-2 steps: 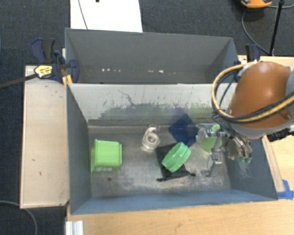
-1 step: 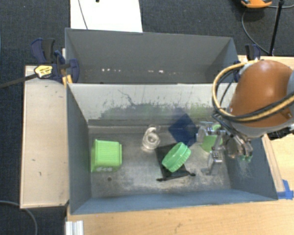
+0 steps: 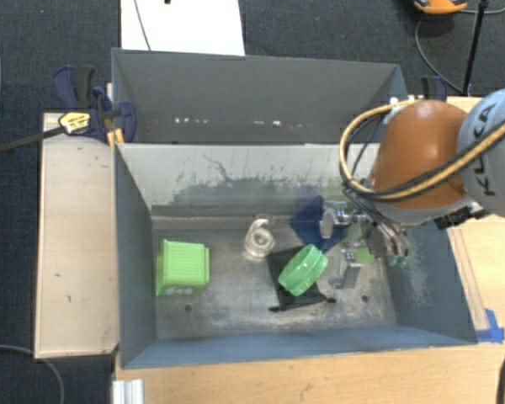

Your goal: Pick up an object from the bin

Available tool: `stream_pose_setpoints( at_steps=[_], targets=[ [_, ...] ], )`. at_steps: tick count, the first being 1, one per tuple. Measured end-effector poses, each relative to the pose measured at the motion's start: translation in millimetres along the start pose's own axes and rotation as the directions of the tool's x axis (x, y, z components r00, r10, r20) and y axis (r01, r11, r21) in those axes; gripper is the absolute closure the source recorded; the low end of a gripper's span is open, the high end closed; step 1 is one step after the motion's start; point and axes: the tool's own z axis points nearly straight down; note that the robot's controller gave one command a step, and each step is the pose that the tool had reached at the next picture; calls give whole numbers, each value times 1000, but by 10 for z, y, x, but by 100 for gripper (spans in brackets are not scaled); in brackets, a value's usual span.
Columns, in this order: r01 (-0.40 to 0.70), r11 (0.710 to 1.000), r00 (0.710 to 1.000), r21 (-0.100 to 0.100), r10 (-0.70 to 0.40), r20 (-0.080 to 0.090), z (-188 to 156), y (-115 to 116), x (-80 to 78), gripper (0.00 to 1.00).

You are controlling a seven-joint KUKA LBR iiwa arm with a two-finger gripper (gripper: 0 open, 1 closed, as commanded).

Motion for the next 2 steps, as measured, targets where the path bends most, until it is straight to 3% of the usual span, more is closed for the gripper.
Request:
stream_pose_setpoints(
  at_steps=[1, 2],
  targets=[
    [-50, 999, 999, -2, 50, -2, 637, 114, -48, 0],
    [48, 999, 999, 6, -48, 4, 894, 456, -157, 100]
  ],
)
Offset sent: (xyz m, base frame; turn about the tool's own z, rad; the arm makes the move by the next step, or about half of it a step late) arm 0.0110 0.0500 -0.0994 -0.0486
